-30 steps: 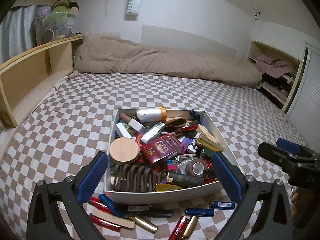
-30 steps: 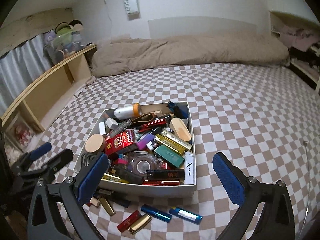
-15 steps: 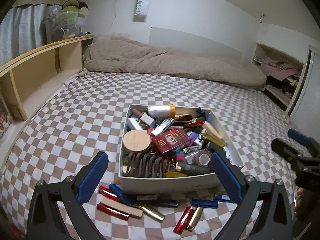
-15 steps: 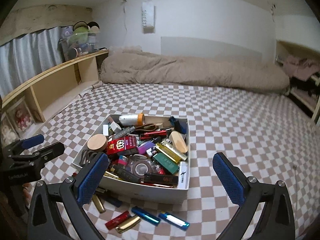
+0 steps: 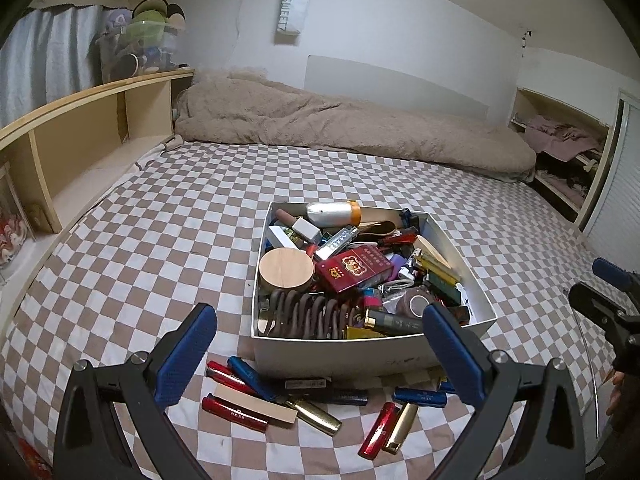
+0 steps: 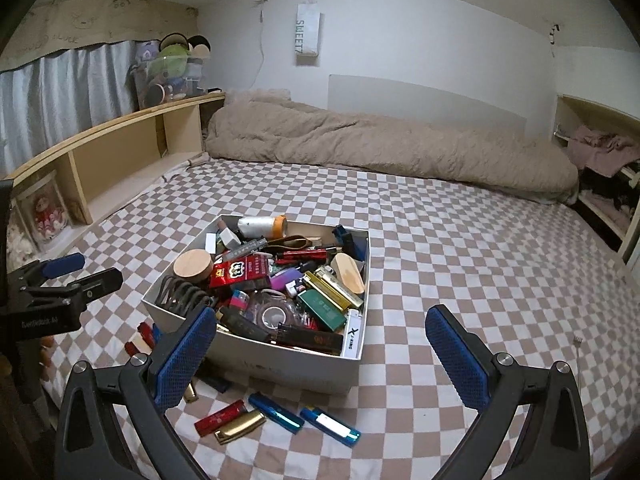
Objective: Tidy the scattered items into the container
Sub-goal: 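Move both tools down toward the lighters lying beside the box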
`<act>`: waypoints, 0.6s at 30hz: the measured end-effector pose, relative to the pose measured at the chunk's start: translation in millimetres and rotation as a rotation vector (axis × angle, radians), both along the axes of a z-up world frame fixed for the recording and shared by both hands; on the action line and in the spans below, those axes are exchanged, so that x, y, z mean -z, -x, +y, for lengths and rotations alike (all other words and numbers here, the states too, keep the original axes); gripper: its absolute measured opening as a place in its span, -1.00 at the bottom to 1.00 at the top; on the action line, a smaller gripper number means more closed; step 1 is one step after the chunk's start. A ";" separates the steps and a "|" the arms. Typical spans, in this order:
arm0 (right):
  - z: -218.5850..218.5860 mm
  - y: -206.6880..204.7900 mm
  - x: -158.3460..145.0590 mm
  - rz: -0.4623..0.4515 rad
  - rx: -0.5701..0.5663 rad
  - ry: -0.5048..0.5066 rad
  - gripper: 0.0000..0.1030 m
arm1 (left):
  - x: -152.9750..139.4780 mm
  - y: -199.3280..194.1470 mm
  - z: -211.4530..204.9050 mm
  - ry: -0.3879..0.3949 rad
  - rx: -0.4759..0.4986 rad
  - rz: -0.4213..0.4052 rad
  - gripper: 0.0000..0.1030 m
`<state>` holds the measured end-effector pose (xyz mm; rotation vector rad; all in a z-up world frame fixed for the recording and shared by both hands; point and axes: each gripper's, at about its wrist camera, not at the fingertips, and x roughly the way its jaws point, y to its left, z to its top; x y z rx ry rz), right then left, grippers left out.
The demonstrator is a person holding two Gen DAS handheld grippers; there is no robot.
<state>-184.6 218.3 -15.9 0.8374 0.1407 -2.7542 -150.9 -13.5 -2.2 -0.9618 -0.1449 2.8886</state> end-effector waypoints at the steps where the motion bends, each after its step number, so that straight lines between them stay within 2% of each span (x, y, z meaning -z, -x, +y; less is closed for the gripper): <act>1: 0.3 -1.6 0.2 0.001 -0.002 -0.004 1.00 | -0.9 -1.4 -0.4 0.001 -0.002 0.005 1.00; 6: 1.4 -10.2 -4.9 0.036 0.001 -0.014 1.00 | -7.3 -11.1 -2.7 0.003 -0.002 0.035 1.00; 18: -8.3 -26.8 -3.6 0.101 -0.016 0.006 1.00 | -2.3 -19.8 -16.4 -0.029 -0.018 0.041 1.00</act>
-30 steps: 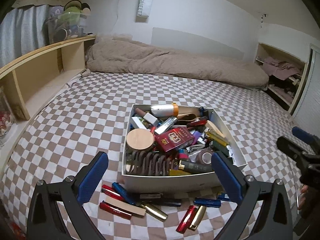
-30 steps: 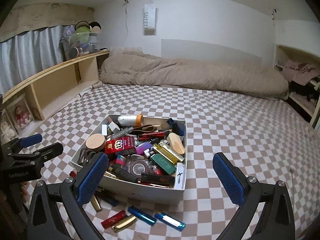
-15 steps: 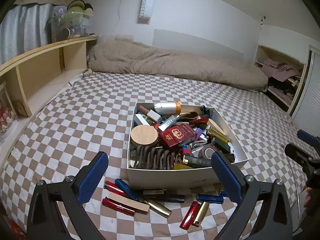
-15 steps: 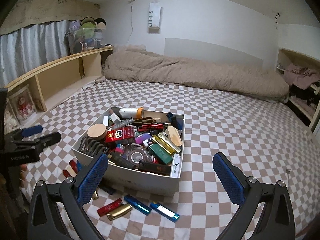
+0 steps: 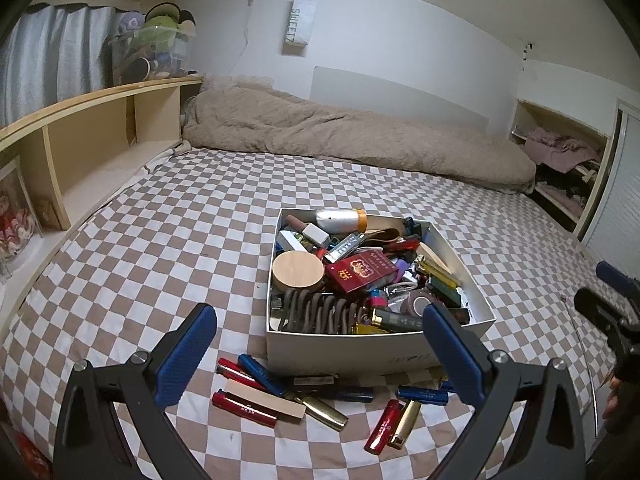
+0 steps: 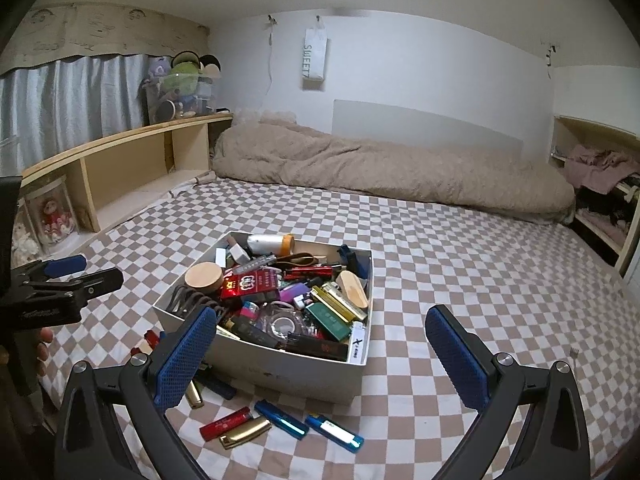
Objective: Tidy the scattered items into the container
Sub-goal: 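Move both tools down toward the lighters lying beside the box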
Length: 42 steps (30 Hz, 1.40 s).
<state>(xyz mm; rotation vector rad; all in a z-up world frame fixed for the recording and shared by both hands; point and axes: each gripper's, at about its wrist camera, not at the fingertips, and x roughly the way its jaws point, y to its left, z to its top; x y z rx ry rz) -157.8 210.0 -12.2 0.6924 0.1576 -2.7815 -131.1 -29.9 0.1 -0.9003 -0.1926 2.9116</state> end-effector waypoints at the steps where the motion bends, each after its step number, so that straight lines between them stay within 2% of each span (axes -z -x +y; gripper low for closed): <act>1: -0.8 -1.2 2.0 0.007 -0.003 0.002 1.00 | 0.8 -0.4 -1.0 -0.006 0.001 0.001 1.00; 14: -1.6 -8.6 41.1 0.042 0.009 0.016 1.00 | 16.4 -1.0 -6.5 0.031 0.016 0.009 1.00; 21: 1.4 -9.4 71.3 0.005 -0.014 0.012 1.00 | 34.0 10.2 -17.1 0.037 0.029 -0.010 1.00; 26: 1.4 -9.6 86.1 -0.018 -0.050 0.012 1.00 | 49.7 20.1 -23.2 0.071 0.042 -0.032 1.00; 38: 6.2 5.4 127.3 -0.127 -0.127 0.008 1.00 | 85.9 37.0 -22.8 0.140 0.136 -0.125 1.00; 42: 2.7 8.9 142.7 -0.154 -0.154 -0.019 1.00 | 98.4 38.6 -19.2 0.188 0.176 -0.158 1.00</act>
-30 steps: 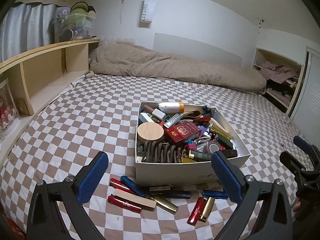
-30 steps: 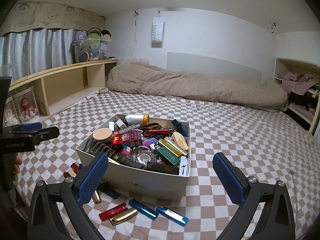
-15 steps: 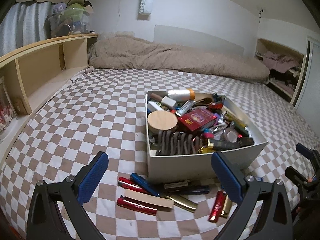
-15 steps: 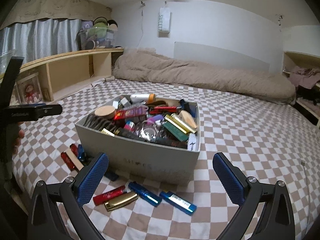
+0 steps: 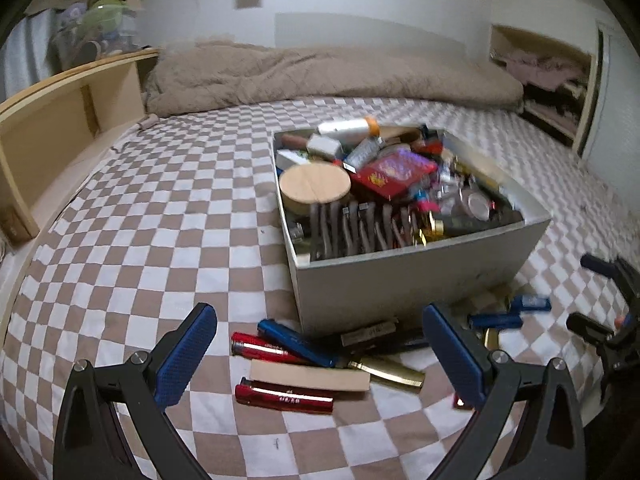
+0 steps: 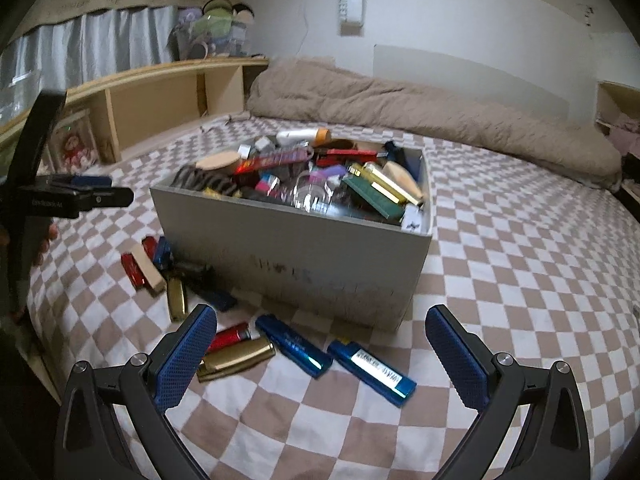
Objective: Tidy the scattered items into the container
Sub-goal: 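Move both tools down toward the lighters lying beside the box, then close left tool on tan wooden strip while right tool grasps gold metal lighter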
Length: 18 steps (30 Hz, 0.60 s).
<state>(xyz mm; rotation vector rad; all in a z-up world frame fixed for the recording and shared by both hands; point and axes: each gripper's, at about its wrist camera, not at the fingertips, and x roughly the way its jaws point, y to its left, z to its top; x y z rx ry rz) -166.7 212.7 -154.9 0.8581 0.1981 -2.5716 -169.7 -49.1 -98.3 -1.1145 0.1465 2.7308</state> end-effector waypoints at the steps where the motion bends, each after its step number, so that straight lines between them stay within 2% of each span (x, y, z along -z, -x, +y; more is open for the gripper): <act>1: -1.4 0.7 4.4 -0.008 -0.007 -0.007 1.00 | 3.7 0.3 0.1 0.014 0.005 -0.007 1.00; 8: -8.9 4.3 33.7 -0.092 -0.037 -0.039 1.00 | 32.1 9.3 -4.0 0.089 0.047 -0.063 1.00; 18: -12.7 6.7 52.1 -0.152 -0.054 -0.058 1.00 | 66.0 16.2 0.3 0.094 0.161 -0.177 1.00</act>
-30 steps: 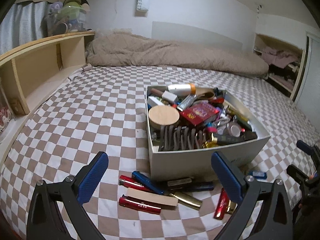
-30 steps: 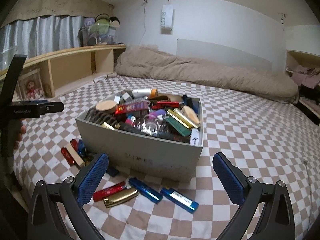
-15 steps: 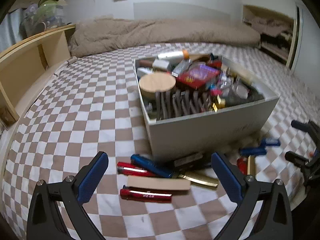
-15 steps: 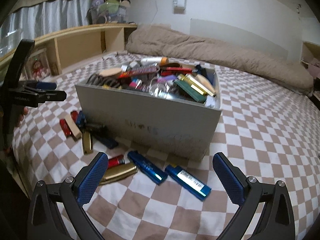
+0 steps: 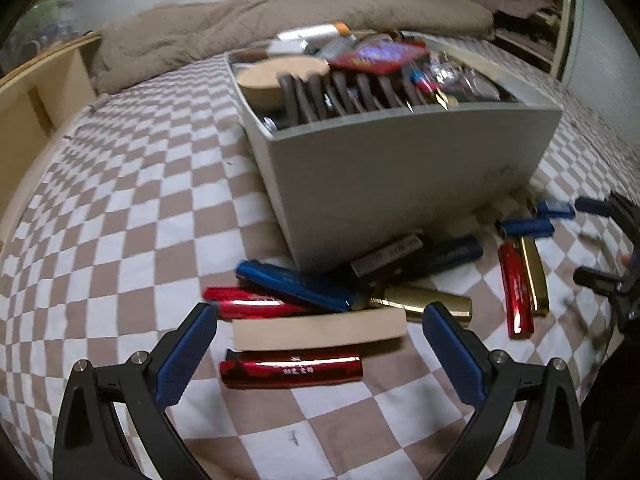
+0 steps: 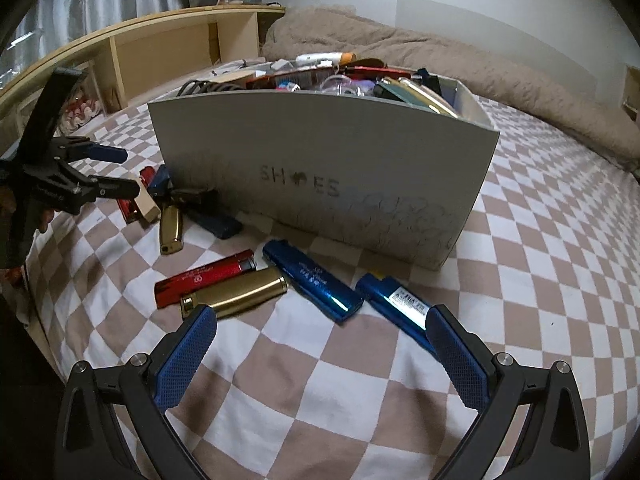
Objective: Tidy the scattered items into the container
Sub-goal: 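Close left tool on tan wooden strip while right tool grasps gold metal lighter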
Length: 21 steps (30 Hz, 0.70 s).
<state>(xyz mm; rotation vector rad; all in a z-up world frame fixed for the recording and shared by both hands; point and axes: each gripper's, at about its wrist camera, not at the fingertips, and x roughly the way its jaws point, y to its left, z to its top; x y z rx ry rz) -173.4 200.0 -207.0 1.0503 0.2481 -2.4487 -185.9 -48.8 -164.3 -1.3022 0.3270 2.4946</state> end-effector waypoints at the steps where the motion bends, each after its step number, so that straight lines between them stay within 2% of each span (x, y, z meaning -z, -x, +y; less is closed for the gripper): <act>1: -0.9 -0.9 1.3 0.002 -0.007 -0.005 1.00 | 2.2 0.0 0.9 0.003 0.002 -0.009 1.00; 6: -13.0 -11.4 9.6 0.038 -0.111 -0.076 1.00 | 8.3 0.8 4.3 0.023 -0.013 -0.041 1.00; 11: -22.9 -18.5 15.0 0.033 -0.182 -0.090 1.00 | 9.5 1.9 2.5 -0.005 -0.026 -0.055 1.00; 18: -31.9 -12.6 16.4 -0.030 -0.215 -0.078 1.00 | 16.2 1.1 5.2 -0.001 -0.040 -0.072 1.00; 21: -37.6 -7.3 14.7 -0.085 -0.241 -0.061 1.00 | 18.3 0.6 5.7 0.001 -0.044 -0.073 1.00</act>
